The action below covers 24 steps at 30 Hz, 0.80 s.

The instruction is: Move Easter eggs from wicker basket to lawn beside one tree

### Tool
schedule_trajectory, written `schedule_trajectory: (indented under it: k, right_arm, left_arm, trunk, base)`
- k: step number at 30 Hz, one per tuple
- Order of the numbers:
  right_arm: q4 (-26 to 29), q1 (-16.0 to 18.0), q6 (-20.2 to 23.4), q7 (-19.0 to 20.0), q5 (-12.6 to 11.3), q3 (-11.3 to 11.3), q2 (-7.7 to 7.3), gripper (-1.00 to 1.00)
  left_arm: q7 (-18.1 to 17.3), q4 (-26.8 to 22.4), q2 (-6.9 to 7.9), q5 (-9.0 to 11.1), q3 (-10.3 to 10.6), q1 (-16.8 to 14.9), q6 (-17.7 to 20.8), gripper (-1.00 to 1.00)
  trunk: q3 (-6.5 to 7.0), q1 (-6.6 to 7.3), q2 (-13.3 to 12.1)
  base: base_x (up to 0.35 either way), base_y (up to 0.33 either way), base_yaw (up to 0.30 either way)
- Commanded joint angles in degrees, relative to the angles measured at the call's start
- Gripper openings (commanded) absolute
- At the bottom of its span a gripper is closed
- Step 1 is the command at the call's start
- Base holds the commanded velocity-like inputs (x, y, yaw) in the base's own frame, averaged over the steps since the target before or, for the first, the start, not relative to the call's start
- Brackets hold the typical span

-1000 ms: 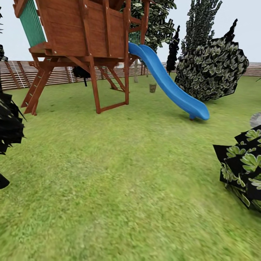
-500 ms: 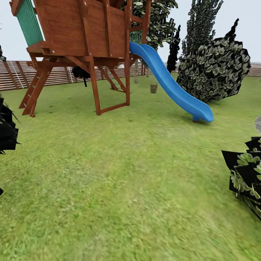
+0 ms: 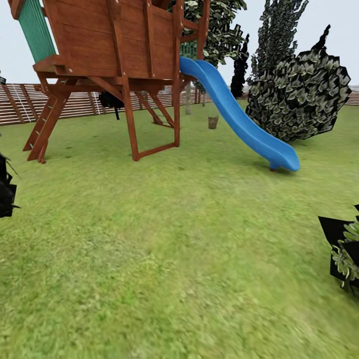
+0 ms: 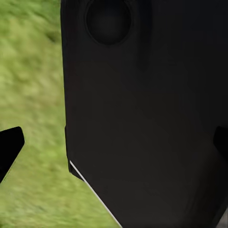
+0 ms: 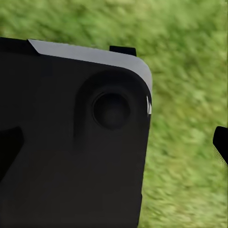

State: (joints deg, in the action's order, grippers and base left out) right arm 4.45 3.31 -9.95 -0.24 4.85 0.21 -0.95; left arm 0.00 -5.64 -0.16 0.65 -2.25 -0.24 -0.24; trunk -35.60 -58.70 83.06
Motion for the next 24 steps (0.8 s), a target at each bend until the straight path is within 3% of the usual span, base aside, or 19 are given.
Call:
schedule_trajectory:
  k: [1,24]
  right_arm:
    - [0.0,0.0,-0.2,0.0,0.5,0.0,-0.01,1.0]
    - [-0.1,0.0,-0.1,0.0,0.5,0.0,0.06,1.0]
  left_arm:
    - [0.0,0.0,-0.02,0.1,-0.2,0.0,0.0,1.0]
    - [0.0,0.0,-0.02,0.1,-0.2,0.0,0.0,1.0]
  trunk:
    - [-0.05,-0.03,0.0]
    - [-0.05,-0.03,0.0]
  base:
    - [0.327,0.094,0.0]
    - [0.327,0.094,0.0]
